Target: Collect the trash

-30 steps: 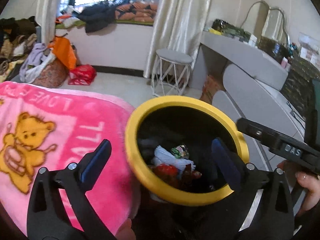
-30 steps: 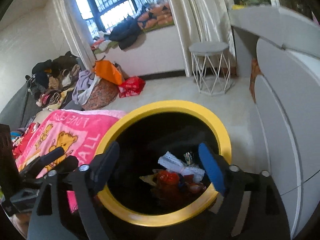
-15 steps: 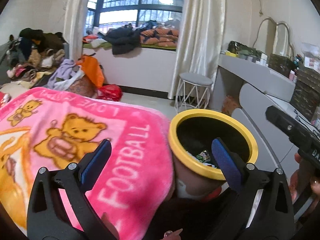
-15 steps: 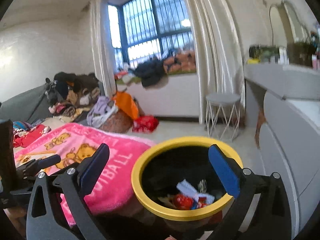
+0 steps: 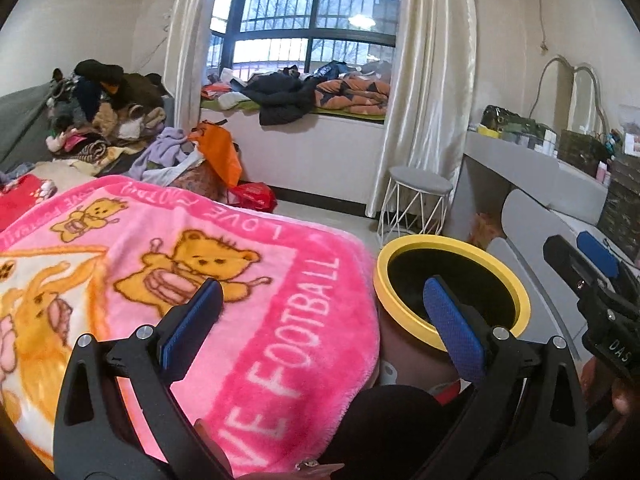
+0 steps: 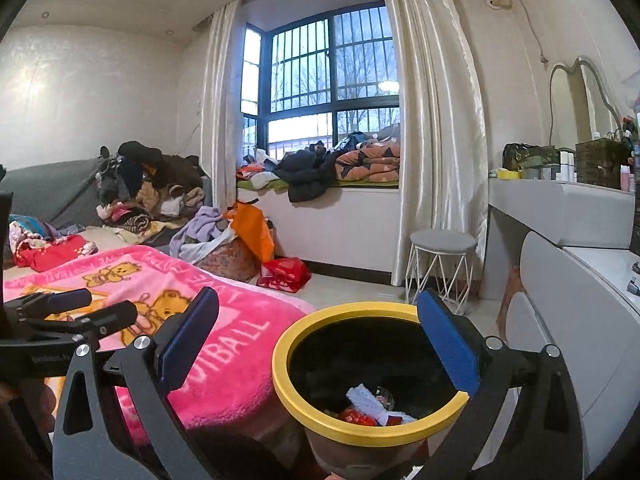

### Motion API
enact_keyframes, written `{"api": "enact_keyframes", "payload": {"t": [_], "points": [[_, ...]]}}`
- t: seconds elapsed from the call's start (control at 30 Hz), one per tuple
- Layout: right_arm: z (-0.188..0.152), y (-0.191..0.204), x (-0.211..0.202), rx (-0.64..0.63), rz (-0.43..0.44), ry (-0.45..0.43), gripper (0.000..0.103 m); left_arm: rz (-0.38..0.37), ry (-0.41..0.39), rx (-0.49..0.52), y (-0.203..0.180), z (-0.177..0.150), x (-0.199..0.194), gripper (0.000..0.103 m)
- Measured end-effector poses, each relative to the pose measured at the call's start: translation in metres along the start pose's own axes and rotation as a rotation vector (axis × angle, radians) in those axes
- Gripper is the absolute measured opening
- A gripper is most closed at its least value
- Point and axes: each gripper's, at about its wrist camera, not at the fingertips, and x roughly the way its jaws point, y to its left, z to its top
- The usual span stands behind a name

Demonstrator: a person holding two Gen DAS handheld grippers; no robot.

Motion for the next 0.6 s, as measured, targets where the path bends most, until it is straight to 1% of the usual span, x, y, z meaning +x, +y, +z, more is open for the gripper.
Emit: {"api": "enact_keyframes", "payload": {"t": [0.13, 0.6], "points": [[-0.0003, -0.0010, 0.0030, 0.003, 0.000, 0.007, 0.097, 0.004, -0.011, 0.003, 0.0004, 0.0007, -0.0015, 0.092], [-0.0043, -0.0005, 0.0026, 0.005, -0.004, 0.010, 0.097, 0.004, -0.011, -0.002, 0.0014, 0.0007, -0.0015, 0.092]]}}
